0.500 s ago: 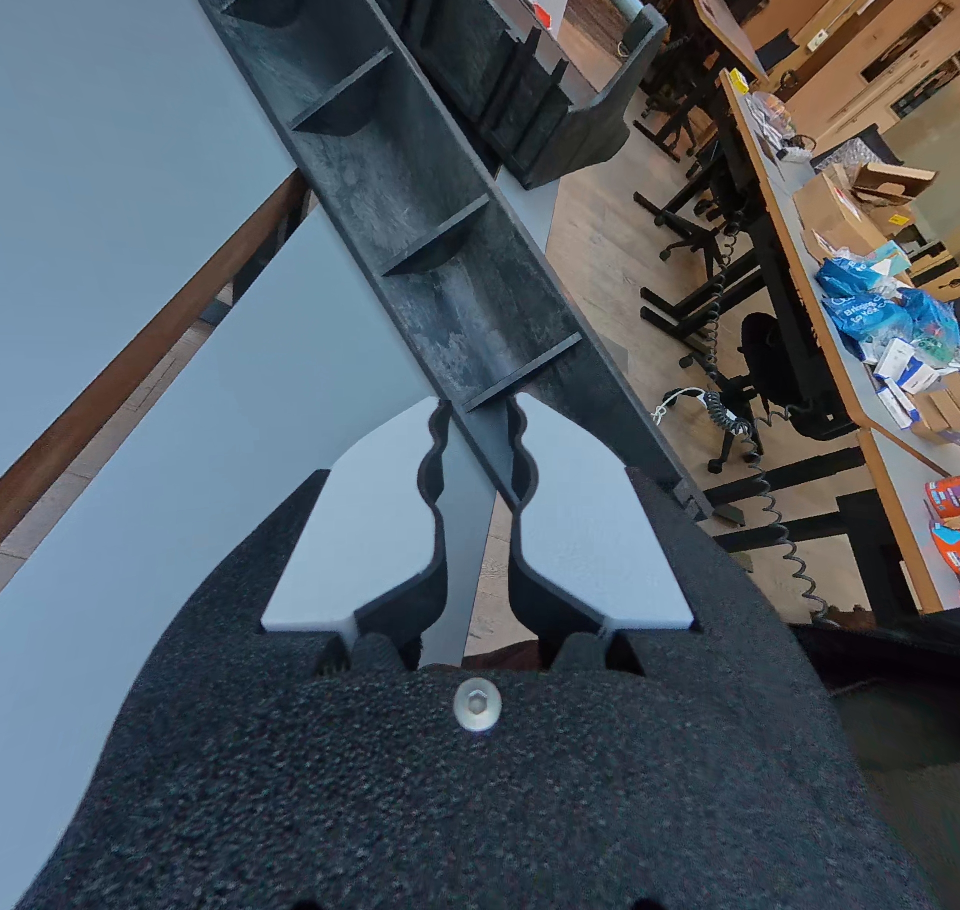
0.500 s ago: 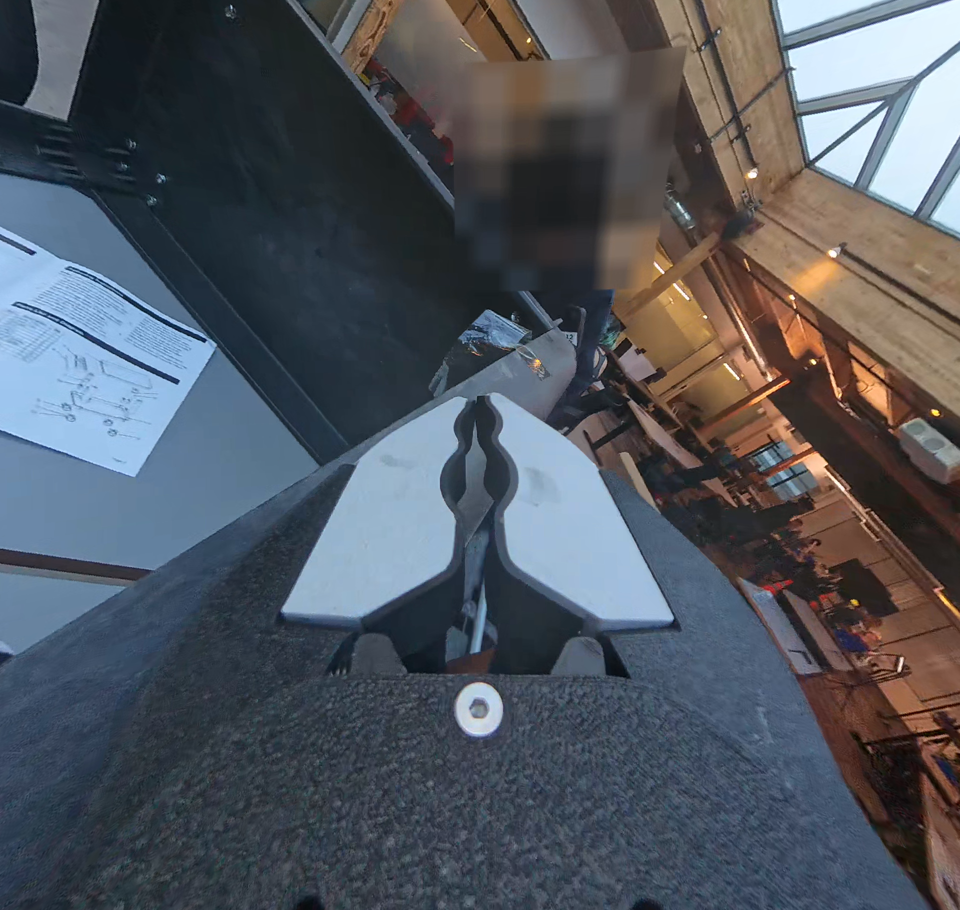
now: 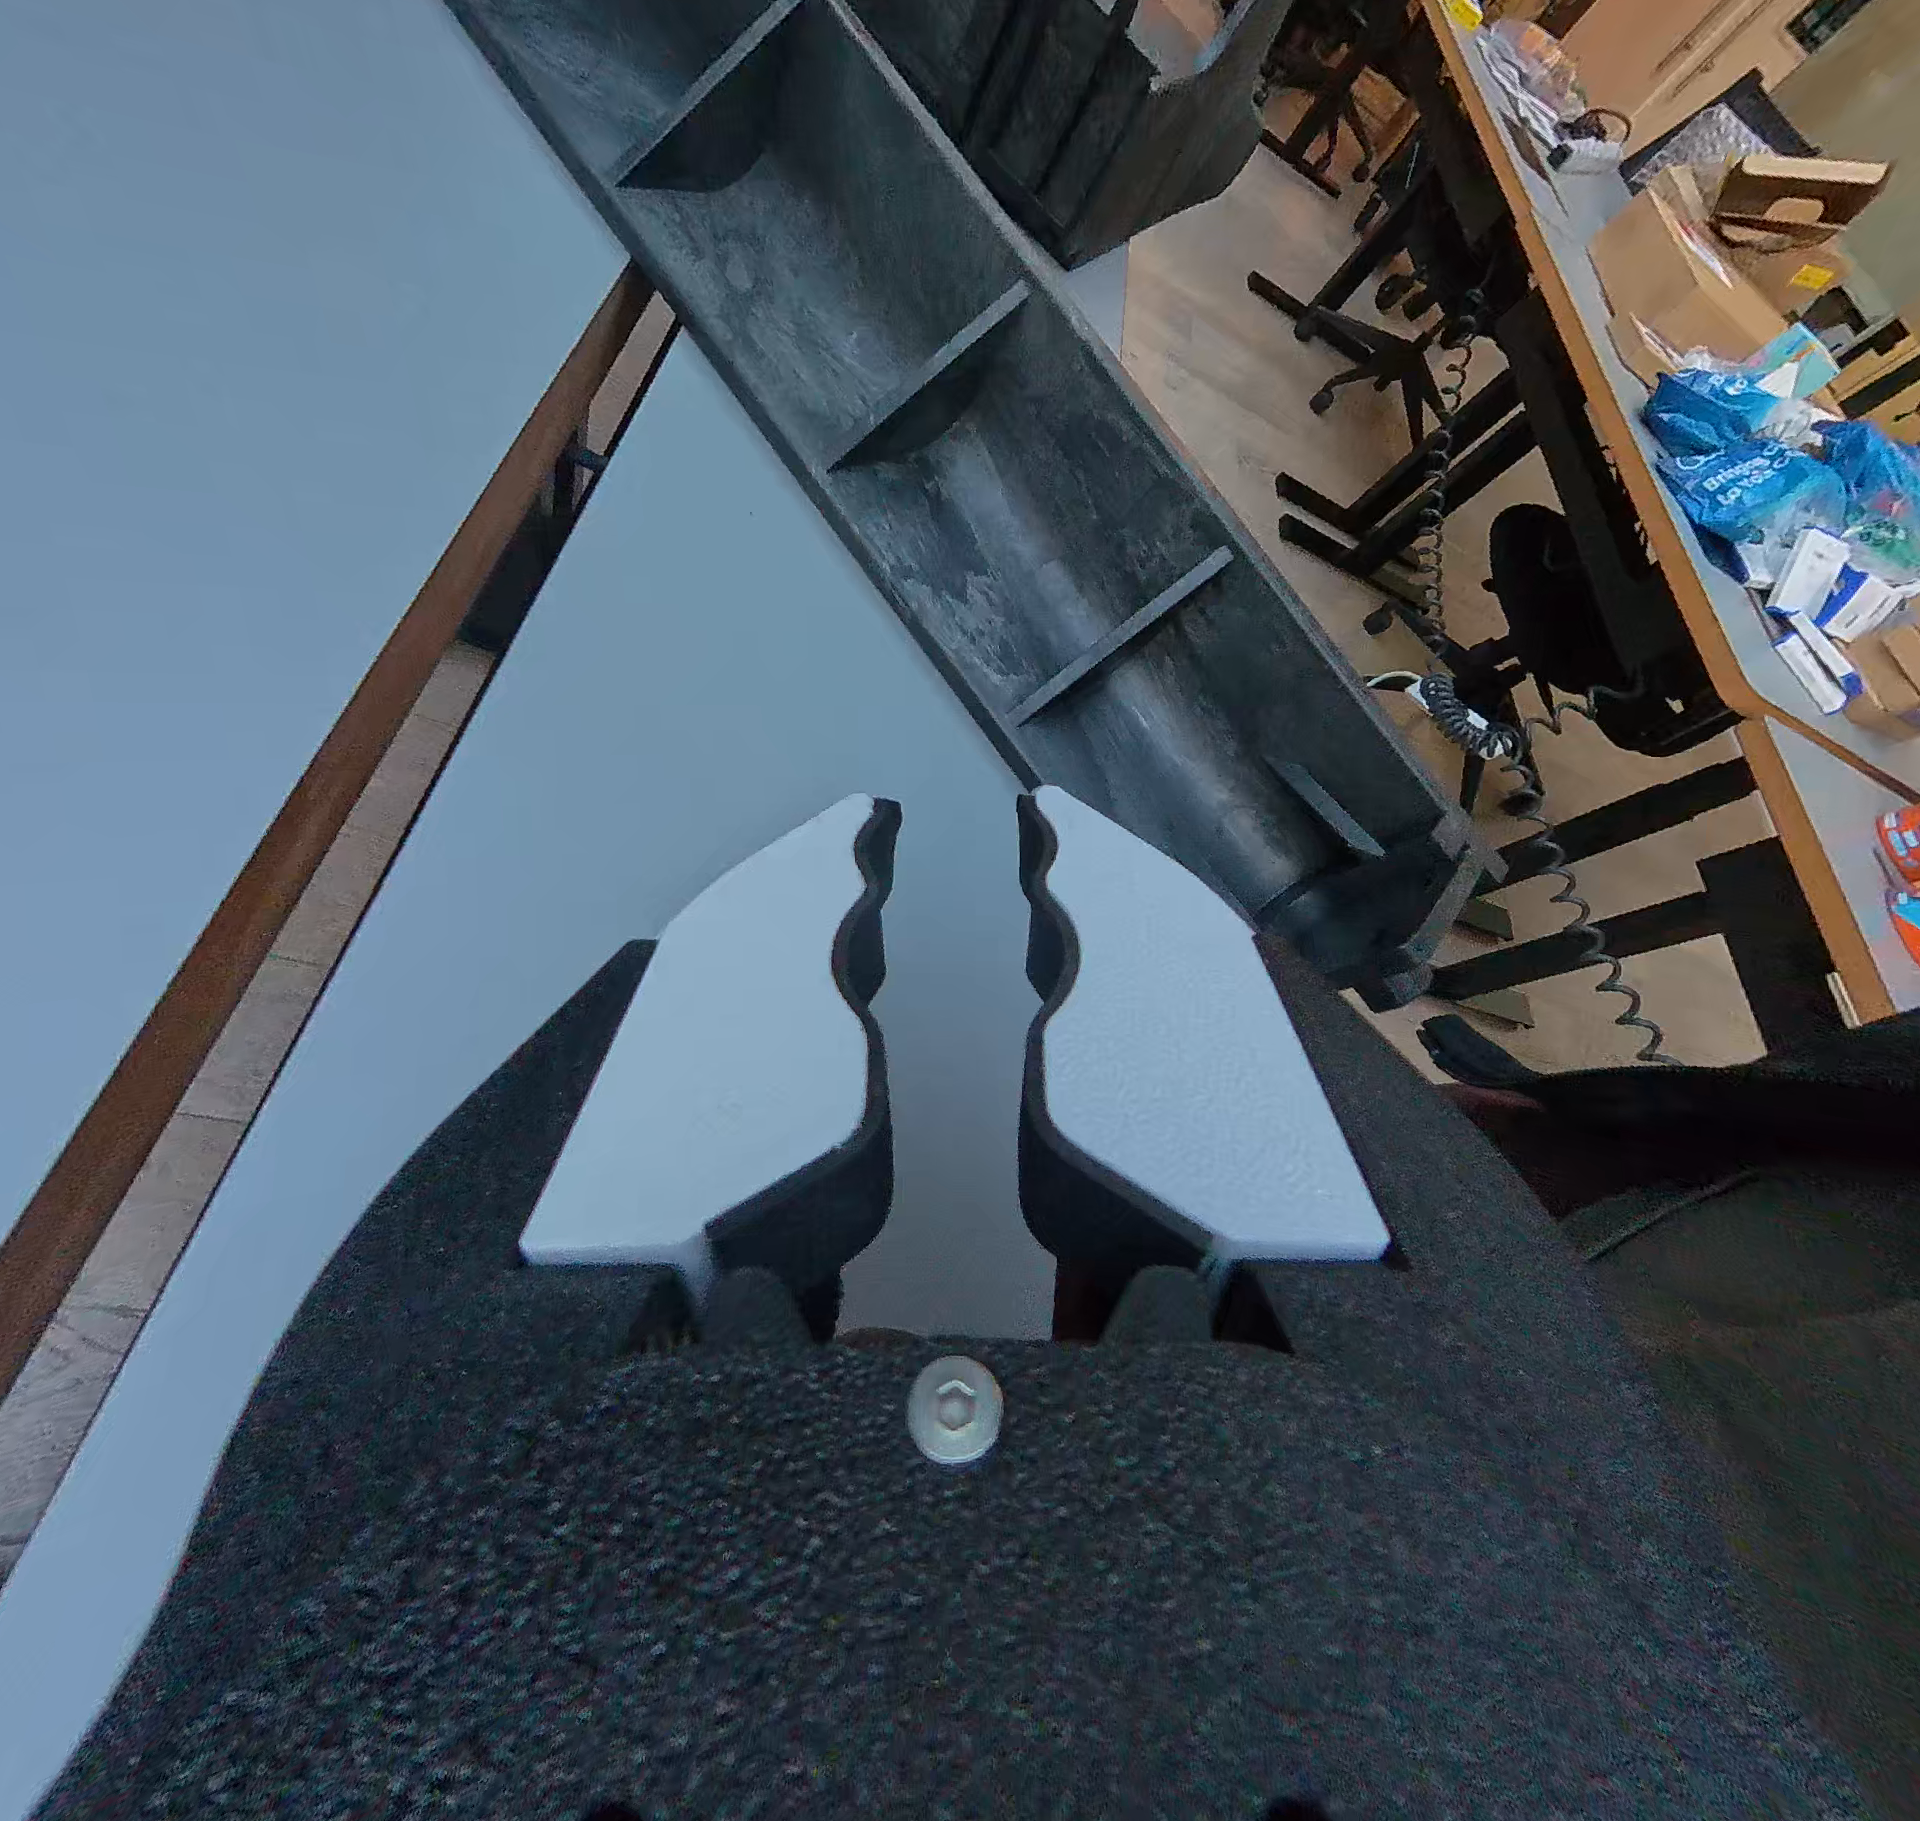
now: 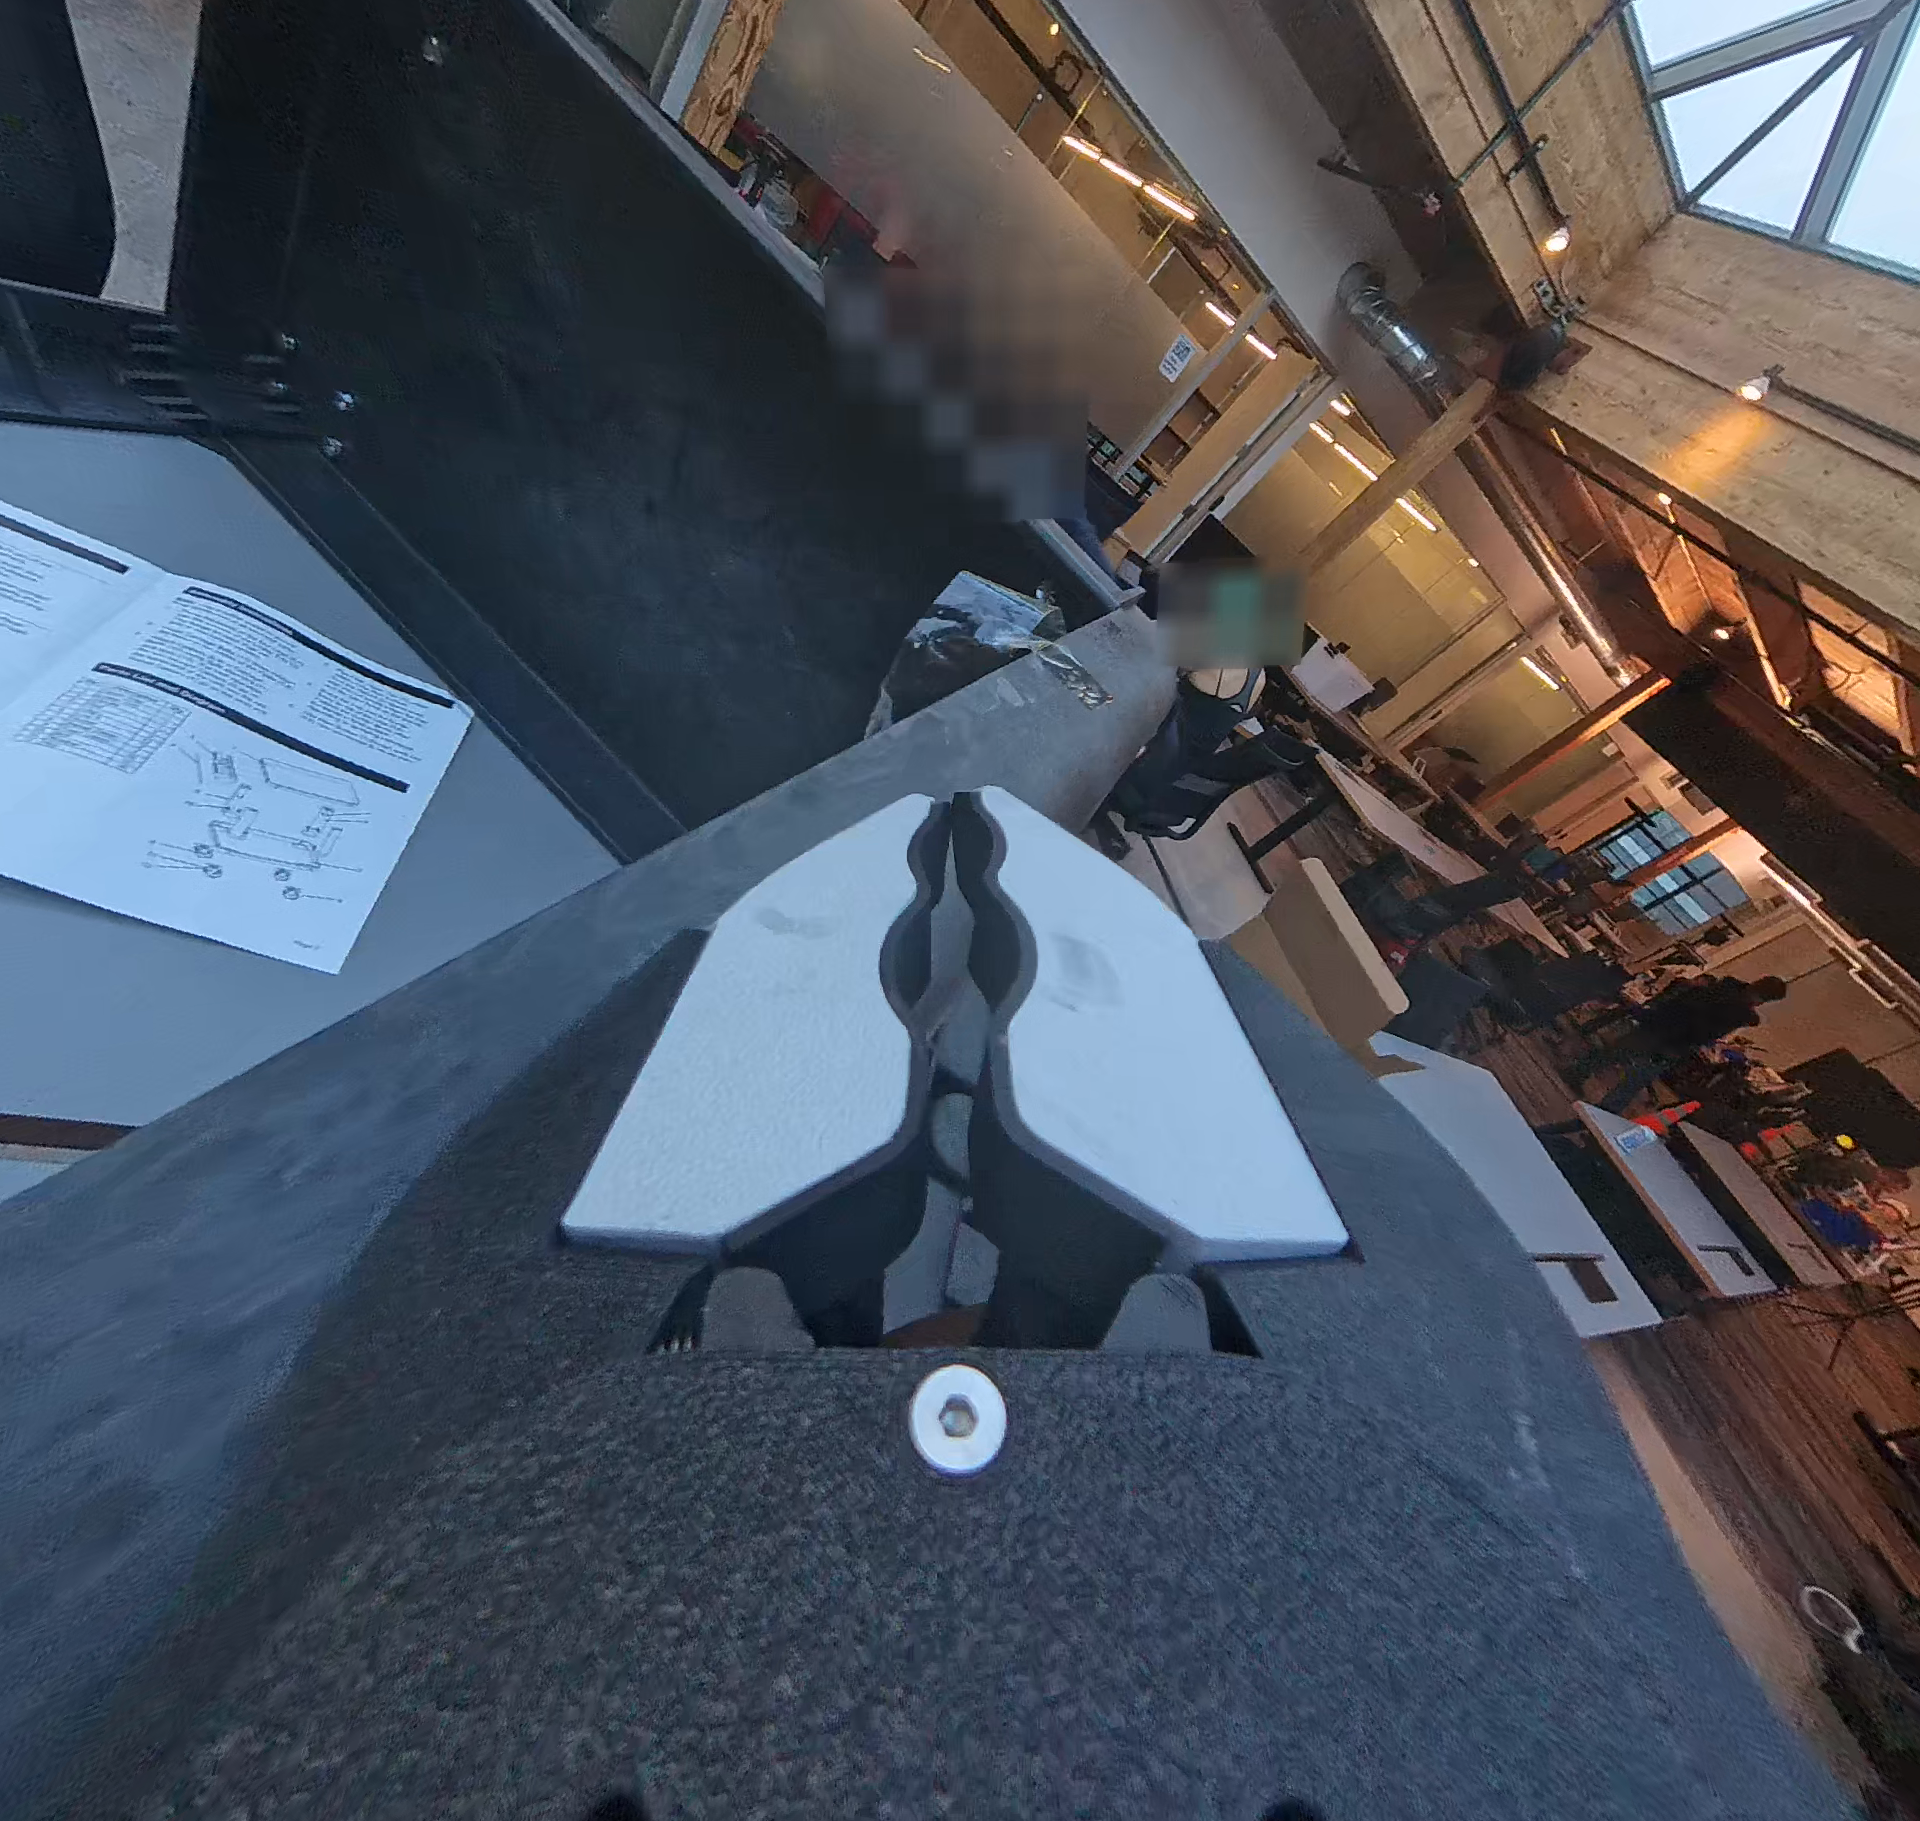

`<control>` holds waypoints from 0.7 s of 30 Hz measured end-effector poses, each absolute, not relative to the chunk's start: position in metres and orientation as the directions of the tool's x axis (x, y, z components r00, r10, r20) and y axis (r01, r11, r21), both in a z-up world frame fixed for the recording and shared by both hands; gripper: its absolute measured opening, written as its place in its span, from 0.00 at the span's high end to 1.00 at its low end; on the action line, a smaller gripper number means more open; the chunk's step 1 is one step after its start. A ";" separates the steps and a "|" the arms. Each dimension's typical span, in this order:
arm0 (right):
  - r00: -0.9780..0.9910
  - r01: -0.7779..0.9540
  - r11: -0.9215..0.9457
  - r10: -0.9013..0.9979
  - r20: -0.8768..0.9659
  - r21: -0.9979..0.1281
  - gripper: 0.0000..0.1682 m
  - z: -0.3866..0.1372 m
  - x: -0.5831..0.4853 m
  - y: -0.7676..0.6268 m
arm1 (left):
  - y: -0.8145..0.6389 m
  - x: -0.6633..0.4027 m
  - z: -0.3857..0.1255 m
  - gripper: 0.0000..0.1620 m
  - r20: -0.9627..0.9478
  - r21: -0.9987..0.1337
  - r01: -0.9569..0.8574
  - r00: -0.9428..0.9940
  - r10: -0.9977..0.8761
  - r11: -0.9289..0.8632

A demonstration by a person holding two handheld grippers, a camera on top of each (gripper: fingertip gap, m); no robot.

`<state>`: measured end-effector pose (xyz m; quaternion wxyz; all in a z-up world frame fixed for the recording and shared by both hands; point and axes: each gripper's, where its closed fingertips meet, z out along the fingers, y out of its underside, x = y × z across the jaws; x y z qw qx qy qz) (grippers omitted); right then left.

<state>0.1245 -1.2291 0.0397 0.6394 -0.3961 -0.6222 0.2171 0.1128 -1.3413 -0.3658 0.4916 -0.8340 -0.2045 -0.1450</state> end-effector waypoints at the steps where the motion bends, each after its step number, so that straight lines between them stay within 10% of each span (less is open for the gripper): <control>1: 0.142 0.228 0.606 0.754 0.641 -0.762 0.98 0.041 0.122 -1.224 | -1.338 0.110 -0.365 0.86 0.432 -0.770 0.473 0.880 0.196 -0.429; 21: 0.158 0.353 0.704 0.604 0.781 -0.616 0.98 0.054 -0.013 -1.192 | -1.097 -0.109 -0.138 0.88 0.278 -0.958 0.266 0.952 0.127 0.107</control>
